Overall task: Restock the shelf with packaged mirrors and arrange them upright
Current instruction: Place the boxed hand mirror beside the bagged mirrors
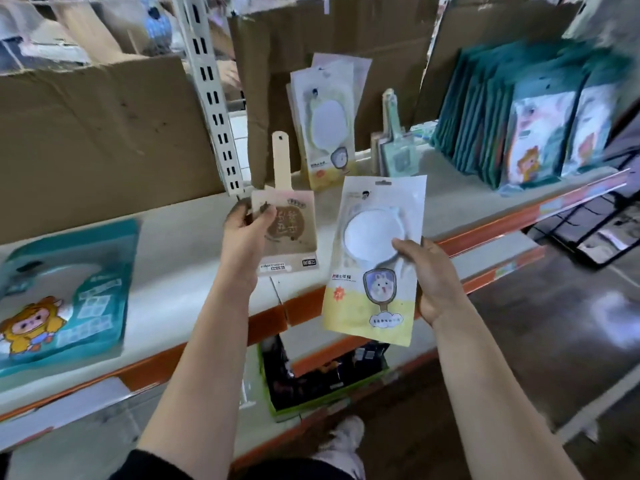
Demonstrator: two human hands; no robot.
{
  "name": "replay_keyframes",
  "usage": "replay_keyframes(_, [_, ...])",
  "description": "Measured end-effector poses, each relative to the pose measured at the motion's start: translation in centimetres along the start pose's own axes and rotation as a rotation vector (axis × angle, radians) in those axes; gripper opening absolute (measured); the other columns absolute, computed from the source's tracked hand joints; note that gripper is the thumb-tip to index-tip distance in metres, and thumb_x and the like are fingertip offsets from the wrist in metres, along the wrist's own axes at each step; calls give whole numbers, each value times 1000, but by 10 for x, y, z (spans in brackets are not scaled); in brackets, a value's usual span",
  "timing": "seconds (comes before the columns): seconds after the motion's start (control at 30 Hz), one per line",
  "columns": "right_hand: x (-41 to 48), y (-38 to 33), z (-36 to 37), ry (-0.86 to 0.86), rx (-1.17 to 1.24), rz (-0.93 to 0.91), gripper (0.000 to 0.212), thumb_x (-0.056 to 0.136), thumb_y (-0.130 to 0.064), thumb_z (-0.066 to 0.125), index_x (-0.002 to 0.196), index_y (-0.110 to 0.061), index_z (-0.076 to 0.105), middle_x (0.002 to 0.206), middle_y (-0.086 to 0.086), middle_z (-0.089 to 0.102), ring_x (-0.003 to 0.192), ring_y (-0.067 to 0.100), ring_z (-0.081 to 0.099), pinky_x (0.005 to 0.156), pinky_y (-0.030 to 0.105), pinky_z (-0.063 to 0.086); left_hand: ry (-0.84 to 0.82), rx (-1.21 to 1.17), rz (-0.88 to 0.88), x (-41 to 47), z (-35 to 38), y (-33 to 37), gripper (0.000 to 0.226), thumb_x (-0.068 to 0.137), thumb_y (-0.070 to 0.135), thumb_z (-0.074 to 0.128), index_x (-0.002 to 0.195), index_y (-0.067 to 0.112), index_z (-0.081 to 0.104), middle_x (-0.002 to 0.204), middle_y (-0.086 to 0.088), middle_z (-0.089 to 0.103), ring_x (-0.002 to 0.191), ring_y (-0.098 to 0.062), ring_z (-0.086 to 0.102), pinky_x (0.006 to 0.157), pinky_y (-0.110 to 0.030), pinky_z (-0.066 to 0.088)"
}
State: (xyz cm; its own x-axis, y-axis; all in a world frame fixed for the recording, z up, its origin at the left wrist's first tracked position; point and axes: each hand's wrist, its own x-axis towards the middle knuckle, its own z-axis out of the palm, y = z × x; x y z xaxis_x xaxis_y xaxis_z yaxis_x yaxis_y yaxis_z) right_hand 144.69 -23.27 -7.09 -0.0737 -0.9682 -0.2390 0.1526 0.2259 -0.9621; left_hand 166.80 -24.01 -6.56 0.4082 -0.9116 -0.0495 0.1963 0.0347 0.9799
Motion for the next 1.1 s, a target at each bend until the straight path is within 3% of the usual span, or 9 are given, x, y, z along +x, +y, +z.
replay_keyframes(0.2, [50, -15, -28, -38, -34, -2, 8, 90, -8, 59, 84, -12, 63, 71, 1, 72, 69, 17, 67, 71, 31, 53, 80, -72, -6, 35, 50, -5, 20, 89, 2, 57, 80, 20, 58, 81, 5, 66, 79, -13, 61, 85, -38, 48])
replay_keyframes(0.33, [97, -21, -37, -82, -128, 22, 9, 89, -8, 60, 97, -9, 63, 82, 6, 67, 78, 22, 62, 66, 29, 50, 45, -73, 47, 65, 72, -12, 17, 91, 4, 54, 87, 20, 56, 83, 3, 67, 74, -11, 64, 73, -34, 52])
replay_keyframes(0.43, [138, -34, -40, -99, -199, 7, 11, 90, -9, 60, 87, -19, 60, 72, -3, 62, 63, 10, 56, 48, 20, 42, 93, -102, 44, 92, 96, -14, 18, 91, 5, 55, 84, 21, 55, 68, 11, 70, 64, -3, 66, 61, -26, 55])
replay_keyframes(0.5, [161, -40, -43, -125, -268, -19, 13, 89, -9, 62, 81, -19, 59, 65, -6, 58, 52, 3, 52, 42, 18, 36, 139, -83, 27, 102, 109, -21, 17, 91, 5, 56, 82, 20, 56, 71, 8, 69, 61, -3, 66, 62, -27, 55])
replay_keyframes(0.67, [206, -50, -39, -220, -477, -118, 5, 87, -10, 63, 82, -10, 60, 68, 4, 54, 51, 8, 46, 43, 21, 35, 179, -37, -35, 112, 117, -35, 12, 91, 8, 58, 88, 20, 59, 79, 4, 70, 66, -8, 68, 54, -22, 54])
replay_keyframes(0.83, [237, -75, -6, -266, -515, -277, 11, 89, -15, 62, 78, -12, 62, 68, 1, 56, 61, 11, 50, 57, 29, 40, 252, -17, -29, 122, 104, -23, 10, 91, 10, 58, 94, 19, 60, 95, -5, 67, 80, -19, 65, 66, -33, 54])
replay_keyframes(0.93, [253, -86, 16, -252, -582, -431, 15, 88, -16, 63, 92, -2, 66, 82, 13, 66, 71, 18, 58, 64, 30, 42, 266, -25, 5, 127, 101, -19, 12, 91, 8, 57, 90, 20, 59, 95, -7, 67, 85, -23, 64, 69, -37, 55])
replay_keyframes(1.0, [266, -89, 26, -206, -719, -505, 20, 89, -21, 62, 99, -5, 65, 90, 9, 69, 79, 22, 59, 67, 30, 43, 268, -18, 16, 127, 102, -21, 11, 91, 7, 56, 92, 18, 58, 99, -11, 66, 91, -28, 62, 78, -41, 53])
replay_keyframes(1.1, [278, -82, 32, -148, -875, -575, 26, 91, -29, 57, 108, -9, 60, 98, 12, 68, 90, 32, 60, 71, 35, 45, 266, -15, 20, 119, 108, -27, 11, 90, 3, 55, 95, 13, 58, 101, -15, 66, 88, -28, 63, 78, -41, 53])
